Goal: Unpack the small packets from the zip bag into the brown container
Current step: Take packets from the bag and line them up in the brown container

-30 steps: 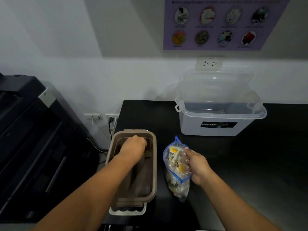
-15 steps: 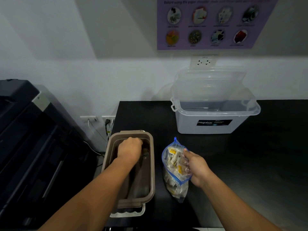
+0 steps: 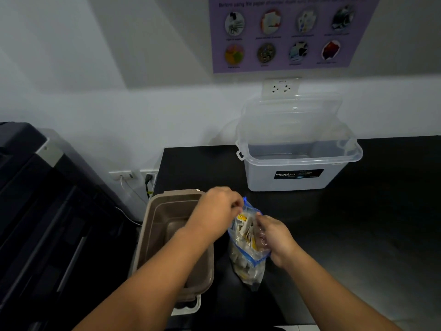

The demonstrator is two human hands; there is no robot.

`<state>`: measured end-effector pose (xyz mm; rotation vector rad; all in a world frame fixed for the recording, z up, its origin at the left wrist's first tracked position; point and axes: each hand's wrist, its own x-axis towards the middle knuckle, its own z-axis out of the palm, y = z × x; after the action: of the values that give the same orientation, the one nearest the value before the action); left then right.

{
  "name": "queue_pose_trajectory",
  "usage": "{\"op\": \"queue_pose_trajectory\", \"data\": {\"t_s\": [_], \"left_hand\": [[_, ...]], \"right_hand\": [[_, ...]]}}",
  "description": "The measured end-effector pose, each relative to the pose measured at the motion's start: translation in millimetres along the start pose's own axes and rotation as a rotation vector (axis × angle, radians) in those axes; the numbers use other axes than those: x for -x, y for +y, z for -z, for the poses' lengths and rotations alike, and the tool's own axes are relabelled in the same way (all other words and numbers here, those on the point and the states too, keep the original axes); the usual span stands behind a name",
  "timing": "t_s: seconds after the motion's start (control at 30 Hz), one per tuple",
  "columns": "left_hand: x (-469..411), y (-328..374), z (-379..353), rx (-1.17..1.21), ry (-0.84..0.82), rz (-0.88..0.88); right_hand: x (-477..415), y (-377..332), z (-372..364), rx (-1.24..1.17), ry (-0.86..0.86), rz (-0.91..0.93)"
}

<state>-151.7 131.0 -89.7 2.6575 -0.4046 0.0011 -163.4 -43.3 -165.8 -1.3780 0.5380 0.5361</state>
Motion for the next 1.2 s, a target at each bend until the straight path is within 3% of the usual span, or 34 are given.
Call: {"op": "queue_pose_trajectory", "data": {"t_s": [0.17, 0.43, 0.63, 0.87, 1.0, 1.2], "left_hand": [[-22, 9, -37, -0.365, -0.322, -0.041], [-33, 9, -48, -0.503, -0.353, 0.0], [-26, 11, -40, -0.221, -0.2, -0.014], [-16, 10, -23, 0.241, -0.09, 0.178], [-13, 6, -15, 0.367, -0.056, 0.232], [-9, -5, -4, 0.419, -0.053, 0.279]], "right_hand": [[-1, 0, 9, -0.018, -0.012, 0.008], [1, -6, 18, 0.069, -0.009, 0.02], [-2, -5, 25, 0.109, 0.044, 0.059], [4, -11, 27, 0.221, 0.132, 0.194], [7, -12, 30, 0.454, 0.136, 0.385], [12, -15, 32, 1.145, 0.082, 0.699]]}}
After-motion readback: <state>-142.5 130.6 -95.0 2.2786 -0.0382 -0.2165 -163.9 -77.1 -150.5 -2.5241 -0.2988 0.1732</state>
